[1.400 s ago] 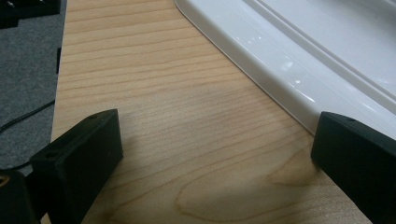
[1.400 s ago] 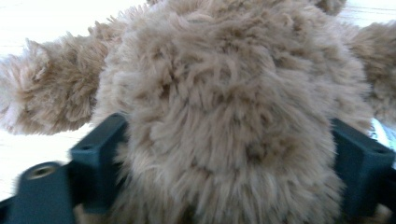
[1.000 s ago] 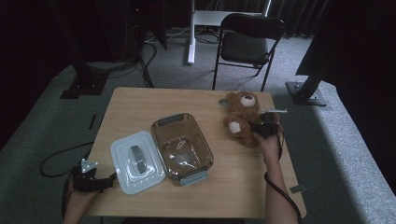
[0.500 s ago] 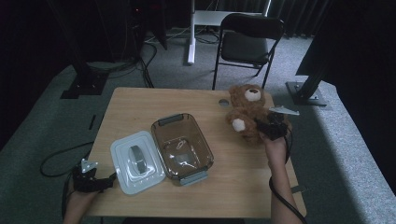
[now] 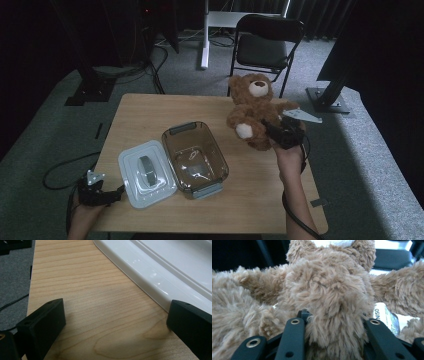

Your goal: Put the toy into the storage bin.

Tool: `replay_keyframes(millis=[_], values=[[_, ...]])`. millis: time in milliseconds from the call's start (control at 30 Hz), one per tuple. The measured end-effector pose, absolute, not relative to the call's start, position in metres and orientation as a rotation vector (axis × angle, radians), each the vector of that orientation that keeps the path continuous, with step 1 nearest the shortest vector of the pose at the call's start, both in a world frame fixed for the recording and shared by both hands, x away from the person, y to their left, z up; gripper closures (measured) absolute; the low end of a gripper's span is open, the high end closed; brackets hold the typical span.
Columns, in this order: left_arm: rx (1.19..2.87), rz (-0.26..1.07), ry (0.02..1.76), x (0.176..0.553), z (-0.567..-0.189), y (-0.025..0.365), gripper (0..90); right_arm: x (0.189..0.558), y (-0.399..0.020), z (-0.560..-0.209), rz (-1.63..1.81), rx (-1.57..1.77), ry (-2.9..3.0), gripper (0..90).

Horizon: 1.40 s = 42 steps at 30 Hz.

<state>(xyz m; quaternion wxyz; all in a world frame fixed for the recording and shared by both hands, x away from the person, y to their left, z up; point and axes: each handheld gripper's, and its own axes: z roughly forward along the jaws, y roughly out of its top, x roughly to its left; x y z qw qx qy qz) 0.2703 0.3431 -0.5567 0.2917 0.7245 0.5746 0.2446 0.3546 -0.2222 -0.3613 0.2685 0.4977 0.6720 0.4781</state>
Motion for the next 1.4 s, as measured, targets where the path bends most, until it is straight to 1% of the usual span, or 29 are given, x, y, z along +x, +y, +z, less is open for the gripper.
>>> replay_keyframes(millis=[167,300,500,633,867,1133,1400], values=[[1.931,0.652,1.532,0.270,-0.557,0.343,2.7,0.339,-0.198,-0.345,1.355,1.247,1.829,66.0],[1.928,0.653,1.533,0.272,-0.557,0.342,2.7,0.327,-0.179,-0.338,1.423,1.184,1.865,66.0],[1.935,0.649,1.526,0.278,-0.556,0.338,2.7,0.321,-0.148,-0.343,1.480,1.125,1.935,65.9],[1.941,0.646,1.518,0.282,-0.556,0.334,2.7,0.321,-0.136,-0.349,1.489,1.118,1.960,65.8],[1.955,0.639,1.497,0.289,-0.556,0.321,2.7,0.322,-0.127,-0.356,1.433,1.094,2.014,65.9],[1.987,0.619,1.444,0.299,-0.556,0.302,2.7,0.324,-0.127,-0.365,1.410,1.107,2.032,65.8],[2.013,0.605,1.404,0.307,-0.556,0.289,2.7,0.327,-0.129,-0.381,1.371,1.139,2.061,65.6]])
